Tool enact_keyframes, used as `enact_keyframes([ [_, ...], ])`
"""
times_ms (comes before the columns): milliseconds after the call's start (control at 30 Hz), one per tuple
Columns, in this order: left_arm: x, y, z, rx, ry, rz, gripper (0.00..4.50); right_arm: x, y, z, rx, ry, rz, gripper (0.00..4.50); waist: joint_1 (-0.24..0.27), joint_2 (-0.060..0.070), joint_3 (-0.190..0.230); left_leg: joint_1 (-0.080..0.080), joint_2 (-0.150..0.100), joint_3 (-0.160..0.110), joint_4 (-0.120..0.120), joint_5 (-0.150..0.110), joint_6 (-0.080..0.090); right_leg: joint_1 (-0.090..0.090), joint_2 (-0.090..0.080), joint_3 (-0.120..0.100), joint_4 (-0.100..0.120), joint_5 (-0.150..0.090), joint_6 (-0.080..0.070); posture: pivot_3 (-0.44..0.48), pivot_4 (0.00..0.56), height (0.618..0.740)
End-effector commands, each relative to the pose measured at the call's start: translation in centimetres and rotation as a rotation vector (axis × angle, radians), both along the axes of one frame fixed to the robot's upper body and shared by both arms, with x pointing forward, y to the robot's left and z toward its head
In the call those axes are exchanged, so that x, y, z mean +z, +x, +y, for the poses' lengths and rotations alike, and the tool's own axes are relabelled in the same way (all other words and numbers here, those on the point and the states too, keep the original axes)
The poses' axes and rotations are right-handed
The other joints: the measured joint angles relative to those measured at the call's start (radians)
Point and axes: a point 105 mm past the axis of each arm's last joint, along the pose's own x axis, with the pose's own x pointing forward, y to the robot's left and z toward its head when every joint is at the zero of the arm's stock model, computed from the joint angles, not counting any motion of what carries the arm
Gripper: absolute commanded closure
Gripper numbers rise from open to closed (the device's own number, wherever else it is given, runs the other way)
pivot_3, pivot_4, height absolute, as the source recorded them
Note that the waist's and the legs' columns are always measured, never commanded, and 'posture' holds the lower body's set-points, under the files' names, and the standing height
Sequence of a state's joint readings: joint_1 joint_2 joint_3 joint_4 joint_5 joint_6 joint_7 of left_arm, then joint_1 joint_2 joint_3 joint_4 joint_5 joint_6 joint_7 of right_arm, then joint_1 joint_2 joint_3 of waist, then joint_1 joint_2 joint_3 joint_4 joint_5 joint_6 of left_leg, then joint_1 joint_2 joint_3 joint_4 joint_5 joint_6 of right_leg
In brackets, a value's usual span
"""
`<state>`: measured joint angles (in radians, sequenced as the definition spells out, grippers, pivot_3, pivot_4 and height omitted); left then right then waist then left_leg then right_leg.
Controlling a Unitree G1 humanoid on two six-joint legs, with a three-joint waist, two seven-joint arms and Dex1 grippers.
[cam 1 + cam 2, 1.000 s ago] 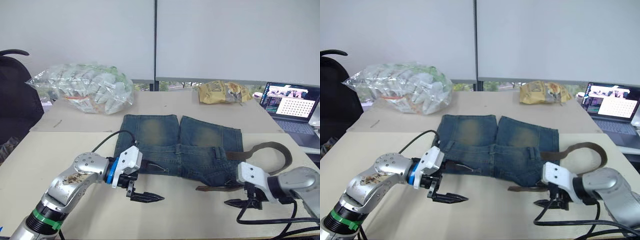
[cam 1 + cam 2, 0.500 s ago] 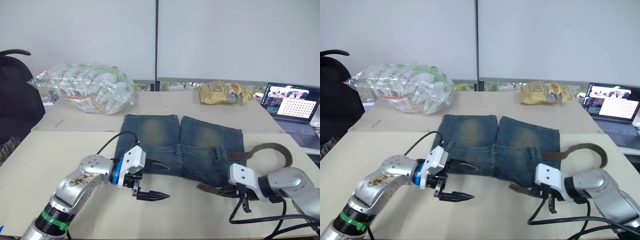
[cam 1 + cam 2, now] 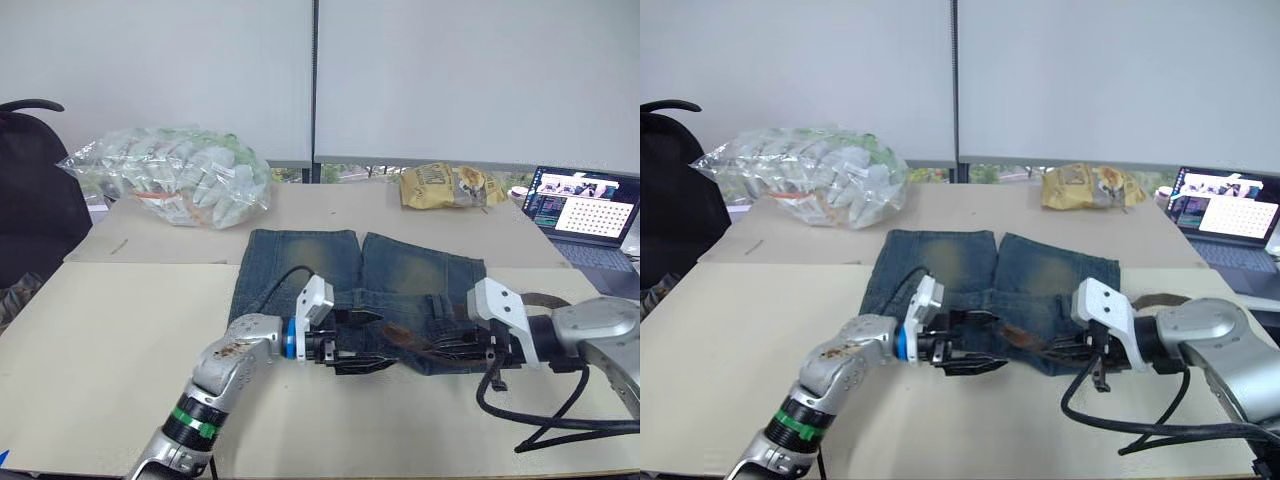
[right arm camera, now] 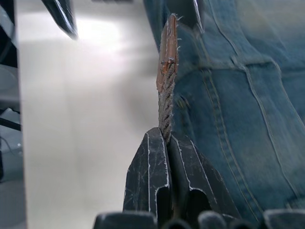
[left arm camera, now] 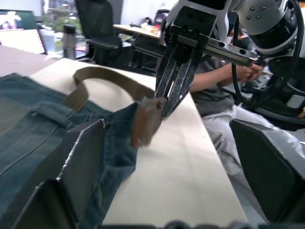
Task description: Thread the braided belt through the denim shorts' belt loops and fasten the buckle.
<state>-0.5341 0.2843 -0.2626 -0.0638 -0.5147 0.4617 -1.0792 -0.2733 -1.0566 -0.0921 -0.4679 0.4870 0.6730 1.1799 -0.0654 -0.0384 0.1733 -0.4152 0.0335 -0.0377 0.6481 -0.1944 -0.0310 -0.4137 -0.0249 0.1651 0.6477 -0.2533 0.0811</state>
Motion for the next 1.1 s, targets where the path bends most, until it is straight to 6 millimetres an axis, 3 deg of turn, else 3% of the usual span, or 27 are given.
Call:
enact_keyframes([
  [33, 0.6, -0.7, -0.7, -0.065, -0.014, -0.053, 1.51, 1.4, -0.4, 0.3, 0.021, -0.014, -0.046, 4.5, 0.0, 0.0, 0.0, 0.0, 0.0, 0.0, 0.0, 0.0, 0.0, 0.0, 0.0, 0.0, 0.0, 0.0, 0.0, 0.0, 0.15, 0.74],
  [333, 0.8, -0.8, -1.7, -0.086, -0.027, -0.057, 4.49, 1.2, -0.8, 0.3, 0.014, -0.01, -0.031, 4.5, 0.003, 0.0, 0.0, 0.0, 0.0, 0.0, 0.0, 0.0, 0.0, 0.0, 0.0, 0.0, 0.0, 0.0, 0.0, 0.0, 0.15, 0.74],
  [400, 0.6, -0.9, -2.2, -0.08, -0.031, 0.002, 4.49, 1.4, -0.9, 0.3, -0.006, 0.028, -0.012, 4.5, 0.004, 0.0, 0.0, 0.0, 0.0, 0.0, 0.0, 0.0, 0.0, 0.0, 0.0, 0.0, 0.0, 0.0, 0.0, 0.0, 0.15, 0.74],
  [500, 0.6, -1.5, -2.8, -0.084, -0.059, 0.1, 4.5, 2.7, -0.9, -0.4, -0.083, 0.17, 0.024, 3.47, 0.006, 0.0, 0.0, 0.0, 0.0, 0.0, 0.0, 0.0, 0.0, 0.001, 0.0, 0.0, 0.0, 0.0, 0.0, 0.0, 0.15, 0.74],
  [600, 0.7, -1.1, -3.4, -0.04, -0.098, 0.224, 4.5, 2.8, -1.5, -2.7, -0.2, 0.236, 0.063, 2.42, 0.019, 0.0, 0.0, 0.0, 0.0, -0.001, 0.0, 0.0, 0.0, 0.002, 0.0, 0.0, 0.0, 0.0, 0.0, 0.0, 0.15, 0.74],
  [767, 1.0, -1.0, -4.4, -0.018, -0.134, 0.401, 4.5, 3.0, -3.8, -6.2, -0.427, 0.569, 0.15, 0.66, 0.028, 0.0, 0.0, 0.001, -0.001, -0.004, 0.002, 0.0, 0.001, 0.006, 0.0, -0.003, -0.002, 0.0, 0.001, 0.0, 0.15, 0.74],
  [833, 1.5, -0.3, -4.9, 0.022, -0.175, 0.489, 4.5, 1.8, -5.7, -7.1, -0.498, 0.684, 0.232, 0.02, 0.031, 0.0, 0.0, 0.001, -0.001, -0.005, 0.002, 0.0, 0.001, 0.007, -0.001, -0.004, -0.002, 0.0, 0.001, 0.0, 0.15, 0.74],
  [900, 1.7, 0.2, -5.3, 0.051, -0.19, 0.558, 4.5, 1.2, -7.0, -7.0, -0.532, 0.824, 0.297, 0.02, 0.032, 0.0, 0.0, 0.001, -0.001, -0.006, 0.002, 0.0, 0.001, 0.008, -0.001, -0.005, -0.003, -0.001, 0.001, 0.0, 0.15, 0.74],
  [1100, 2.1, 2.0, -6.3, 0.141, -0.255, 0.792, 4.5, -2.4, -6.3, -3.0, -0.644, 1.201, 0.424, 0.02, -0.007, 0.005, -0.004, 0.005, -0.001, -0.009, 0.001, 0.0, 0.001, 0.01, 0.001, -0.006, -0.003, -0.001, 0.001, 0.0, 0.15, 0.74],
])
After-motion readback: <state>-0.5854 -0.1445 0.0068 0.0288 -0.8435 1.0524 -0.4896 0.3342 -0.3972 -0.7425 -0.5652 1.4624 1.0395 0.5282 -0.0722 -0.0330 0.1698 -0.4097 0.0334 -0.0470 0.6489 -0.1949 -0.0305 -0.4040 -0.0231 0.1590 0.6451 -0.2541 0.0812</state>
